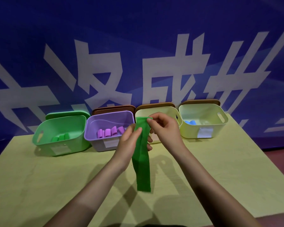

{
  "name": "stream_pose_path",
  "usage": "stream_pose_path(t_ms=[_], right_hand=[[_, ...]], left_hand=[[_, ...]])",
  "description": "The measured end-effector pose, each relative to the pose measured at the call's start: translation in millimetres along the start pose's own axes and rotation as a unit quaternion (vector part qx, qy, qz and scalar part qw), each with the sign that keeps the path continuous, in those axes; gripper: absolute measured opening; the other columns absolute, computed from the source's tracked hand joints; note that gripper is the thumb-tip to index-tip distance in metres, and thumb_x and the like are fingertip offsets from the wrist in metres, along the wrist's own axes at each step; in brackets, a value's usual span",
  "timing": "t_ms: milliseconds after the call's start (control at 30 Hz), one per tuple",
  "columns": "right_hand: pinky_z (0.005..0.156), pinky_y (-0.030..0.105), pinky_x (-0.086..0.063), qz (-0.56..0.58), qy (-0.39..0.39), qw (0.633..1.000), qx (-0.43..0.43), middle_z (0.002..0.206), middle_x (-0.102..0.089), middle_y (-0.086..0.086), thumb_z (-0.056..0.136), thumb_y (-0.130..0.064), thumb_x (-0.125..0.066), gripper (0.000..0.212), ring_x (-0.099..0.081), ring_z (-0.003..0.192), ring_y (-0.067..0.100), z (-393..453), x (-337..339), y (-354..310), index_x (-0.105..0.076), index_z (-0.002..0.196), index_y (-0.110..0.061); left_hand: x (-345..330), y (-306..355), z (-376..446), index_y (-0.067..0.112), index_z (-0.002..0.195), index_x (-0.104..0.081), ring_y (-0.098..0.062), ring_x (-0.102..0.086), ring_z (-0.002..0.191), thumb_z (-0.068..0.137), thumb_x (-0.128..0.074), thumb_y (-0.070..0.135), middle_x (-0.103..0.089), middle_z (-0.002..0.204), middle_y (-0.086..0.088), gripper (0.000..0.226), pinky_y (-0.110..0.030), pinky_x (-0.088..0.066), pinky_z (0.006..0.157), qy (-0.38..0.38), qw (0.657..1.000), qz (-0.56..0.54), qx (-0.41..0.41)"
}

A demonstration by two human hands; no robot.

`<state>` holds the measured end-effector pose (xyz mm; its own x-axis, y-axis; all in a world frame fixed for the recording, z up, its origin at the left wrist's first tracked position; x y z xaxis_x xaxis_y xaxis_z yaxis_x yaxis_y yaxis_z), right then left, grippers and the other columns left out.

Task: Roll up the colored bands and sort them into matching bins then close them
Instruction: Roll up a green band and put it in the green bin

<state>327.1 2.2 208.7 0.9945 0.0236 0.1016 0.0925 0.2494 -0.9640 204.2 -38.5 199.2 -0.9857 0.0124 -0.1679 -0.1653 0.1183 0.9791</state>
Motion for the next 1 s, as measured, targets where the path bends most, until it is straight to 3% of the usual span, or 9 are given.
stream_pose_path(t_ms=[100,267,433,533,733,867,1000], right_hand=[[0.058,0.018,-0.046,0.012,0.006,1.0,0.004,0.06,-0.061,-0.01,0.089,-0.004,-0.062,0.021,-0.056,0.057,0.005,4,3,-2,-0.065,0.077,-0.021],[0.07,0.022,-0.05,0.013,-0.062,0.998,0.015,0.077,-0.067,-0.005,0.086,0.001,-0.064,0.016,-0.061,0.071,0.007,0,5,-1,-0.07,0.089,-0.014],[0.073,0.043,-0.054,-0.015,-0.036,0.996,0.076,0.081,-0.063,-0.004,0.084,0.001,-0.063,0.032,-0.061,0.079,0.023,-6,11,-1,-0.075,0.093,-0.027],[0.07,0.032,-0.052,-0.08,-0.052,0.989,0.116,0.079,-0.06,-0.014,0.085,-0.001,-0.061,0.029,-0.059,0.079,0.016,-9,12,-5,-0.075,0.099,-0.022],[0.069,0.022,-0.047,-0.175,-0.092,0.964,0.177,0.084,-0.064,-0.004,0.087,-0.02,-0.061,0.022,-0.059,0.075,0.01,-13,14,-11,-0.074,0.104,-0.015],[0.069,0.012,-0.042,-0.201,-0.038,0.955,0.215,0.08,-0.058,-0.014,0.086,-0.006,-0.065,0.02,-0.055,0.072,0.002,-10,10,-14,-0.074,0.102,-0.012],[0.068,0.015,-0.045,-0.219,-0.032,0.945,0.242,0.081,-0.059,-0.007,0.085,-0.003,-0.064,0.022,-0.055,0.072,0.001,-8,1,-15,-0.074,0.102,-0.012]], left_hand=[[-1,0,-2,0.01,0.109,-0.06,-0.022,-0.063,0.058,0.103,-0.037,0.022,-0.066,0.068,-0.007,0.026,-0.03,-0.055,0.059,0.005,0.999,0.029,0.015],[-2,1,-3,0.007,0.105,-0.058,-0.023,-0.062,0.053,0.103,-0.036,0.023,-0.066,0.065,-0.008,0.027,-0.027,-0.052,0.054,0.003,1.0,0.004,0.03],[-4,1,-4,0.008,0.105,-0.06,-0.026,-0.062,0.055,0.103,-0.031,0.033,-0.066,0.067,-0.011,0.039,-0.029,-0.053,0.056,-0.015,0.999,-0.013,0.035],[-2,0,-2,0.006,0.105,-0.062,-0.026,-0.062,0.057,0.103,-0.032,0.034,-0.066,0.069,-0.013,0.041,-0.031,-0.053,0.056,-0.027,0.998,-0.022,0.047],[1,-1,-2,0.007,0.1,-0.066,-0.028,-0.063,0.059,0.102,-0.029,0.03,-0.067,0.079,-0.018,0.043,-0.035,-0.053,0.06,-0.055,0.994,-0.067,0.064],[6,-1,-2,0.006,0.102,-0.064,-0.029,-0.067,0.066,0.102,-0.03,0.031,-0.07,0.081,-0.017,0.042,-0.036,-0.055,0.066,-0.061,0.994,-0.061,0.066],[16,1,2,0.007,0.1,-0.066,-0.028,-0.07,0.075,0.101,-0.032,0.031,-0.072,0.087,-0.017,0.041,-0.036,-0.054,0.073,-0.05,0.996,-0.048,0.049]])
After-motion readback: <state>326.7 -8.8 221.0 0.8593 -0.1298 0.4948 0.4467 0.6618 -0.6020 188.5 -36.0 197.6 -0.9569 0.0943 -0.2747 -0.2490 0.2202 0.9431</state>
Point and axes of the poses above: each hand's wrist, its own z-axis towards the middle knuckle, its own x-axis out of the back of the hand, y = z × x, the point moved 3 cm from there along z, towards the middle knuckle
